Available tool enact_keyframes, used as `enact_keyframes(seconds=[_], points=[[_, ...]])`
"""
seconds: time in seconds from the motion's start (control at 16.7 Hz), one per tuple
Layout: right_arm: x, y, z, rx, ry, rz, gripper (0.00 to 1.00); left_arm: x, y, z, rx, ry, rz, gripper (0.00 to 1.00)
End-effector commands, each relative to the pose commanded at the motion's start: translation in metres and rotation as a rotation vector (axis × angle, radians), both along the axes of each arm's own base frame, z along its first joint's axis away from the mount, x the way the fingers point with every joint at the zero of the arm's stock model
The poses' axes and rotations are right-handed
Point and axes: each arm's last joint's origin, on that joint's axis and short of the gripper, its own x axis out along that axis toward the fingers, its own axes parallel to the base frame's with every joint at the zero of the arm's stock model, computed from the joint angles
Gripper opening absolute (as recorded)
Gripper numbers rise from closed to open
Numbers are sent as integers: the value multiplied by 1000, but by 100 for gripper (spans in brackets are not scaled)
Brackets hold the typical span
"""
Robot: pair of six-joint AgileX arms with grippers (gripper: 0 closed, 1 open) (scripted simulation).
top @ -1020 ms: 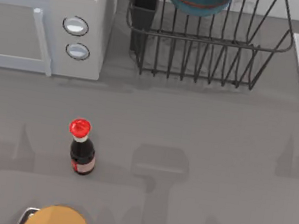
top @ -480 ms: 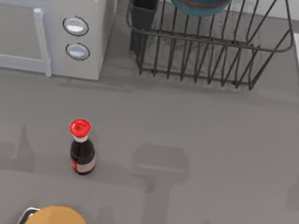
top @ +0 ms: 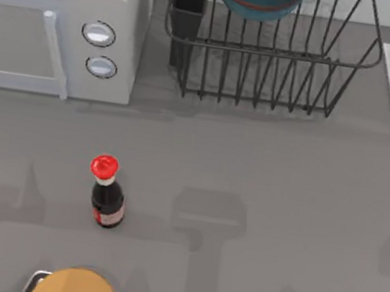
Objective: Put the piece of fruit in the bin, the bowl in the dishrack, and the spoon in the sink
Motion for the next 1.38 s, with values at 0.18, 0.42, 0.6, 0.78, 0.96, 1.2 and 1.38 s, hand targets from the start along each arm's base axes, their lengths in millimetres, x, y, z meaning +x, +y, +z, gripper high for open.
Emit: enact_keyframes(seconds=[0.18, 0.42, 0.6, 0.78, 0.96, 1.2, 1.38], points=[[8, -7, 12, -154, 214, -20, 100, 0, 0, 0, 0, 0, 0, 100], [31, -22, 25, -366, 611, 41, 100, 0, 0, 0, 0, 0, 0, 100], [51, -36, 31, -475, 885, 159, 100, 0, 0, 0, 0, 0, 0, 100], [72, -53, 32, -529, 1116, 322, 100, 0, 0, 0, 0, 0, 0, 100], [89, -70, 28, -539, 1276, 488, 100, 0, 0, 0, 0, 0, 0, 100], [102, -84, 23, -528, 1376, 633, 100, 0, 0, 0, 0, 0, 0, 100], [103, -85, 23, -526, 1384, 648, 100, 0, 0, 0, 0, 0, 0, 100]])
